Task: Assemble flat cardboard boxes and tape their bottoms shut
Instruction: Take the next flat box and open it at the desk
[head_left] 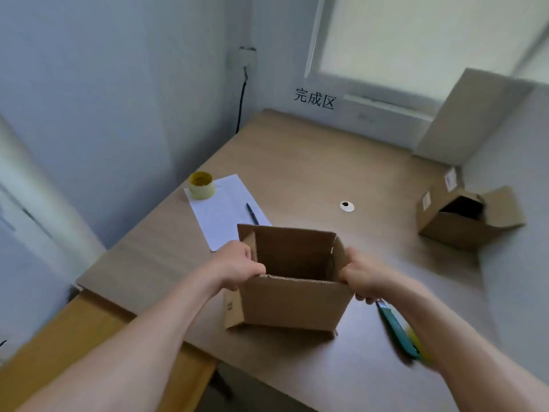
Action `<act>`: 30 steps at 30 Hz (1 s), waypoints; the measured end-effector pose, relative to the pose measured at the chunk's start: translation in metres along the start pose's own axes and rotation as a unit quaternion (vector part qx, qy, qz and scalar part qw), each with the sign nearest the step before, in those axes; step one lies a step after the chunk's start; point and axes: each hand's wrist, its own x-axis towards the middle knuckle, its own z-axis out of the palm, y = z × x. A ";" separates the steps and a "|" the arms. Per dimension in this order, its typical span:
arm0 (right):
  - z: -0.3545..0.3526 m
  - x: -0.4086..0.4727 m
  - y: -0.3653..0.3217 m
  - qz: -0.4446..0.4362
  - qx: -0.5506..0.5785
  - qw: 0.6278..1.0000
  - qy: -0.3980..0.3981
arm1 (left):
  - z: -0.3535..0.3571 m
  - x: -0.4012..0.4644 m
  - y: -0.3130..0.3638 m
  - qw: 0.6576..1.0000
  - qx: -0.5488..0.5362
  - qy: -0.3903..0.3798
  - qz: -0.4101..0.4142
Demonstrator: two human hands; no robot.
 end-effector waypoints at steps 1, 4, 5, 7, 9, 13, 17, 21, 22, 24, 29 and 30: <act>-0.004 0.004 -0.001 0.010 -0.040 0.999 0.016 | 0.005 0.008 0.003 0.999 0.020 -0.029 0.004; -0.003 0.009 0.005 0.040 -0.096 0.994 0.029 | 0.029 0.029 0.010 0.992 0.077 -0.097 0.009; 0.002 0.009 0.011 0.053 -0.107 0.993 0.019 | 0.038 0.034 0.014 0.990 0.102 -0.099 0.021; 0.013 0.010 0.025 0.072 -0.092 0.993 -0.018 | 0.047 0.041 0.022 0.982 0.161 -0.084 0.053; 0.019 0.013 0.036 0.063 -0.046 0.996 -0.033 | 0.046 0.047 0.028 0.977 0.180 -0.091 0.070; 0.017 0.014 0.044 0.031 0.037 0.998 -0.035 | 0.025 0.050 0.019 0.950 0.191 -0.216 0.117; 0.008 0.005 0.054 0.014 0.208 0.972 -0.109 | 0.025 0.050 -0.003 0.963 0.137 -0.182 0.144; 0.030 0.001 0.068 0.008 0.186 0.983 0.010 | 0.054 0.045 -0.010 0.975 0.107 0.074 0.180; 0.039 0.000 0.070 0.015 0.180 0.983 0.044 | 0.061 0.042 -0.012 0.972 0.097 0.121 0.177; 0.050 -0.003 0.071 0.025 0.203 0.977 0.058 | 0.069 0.040 -0.019 0.964 0.097 0.179 0.173; 0.051 -0.003 0.073 0.017 0.278 0.960 0.025 | 0.059 0.058 -0.015 0.976 0.076 0.061 0.195; 0.050 -0.003 0.069 -0.001 0.286 0.958 0.022 | 0.057 0.061 -0.013 0.977 0.062 0.034 0.201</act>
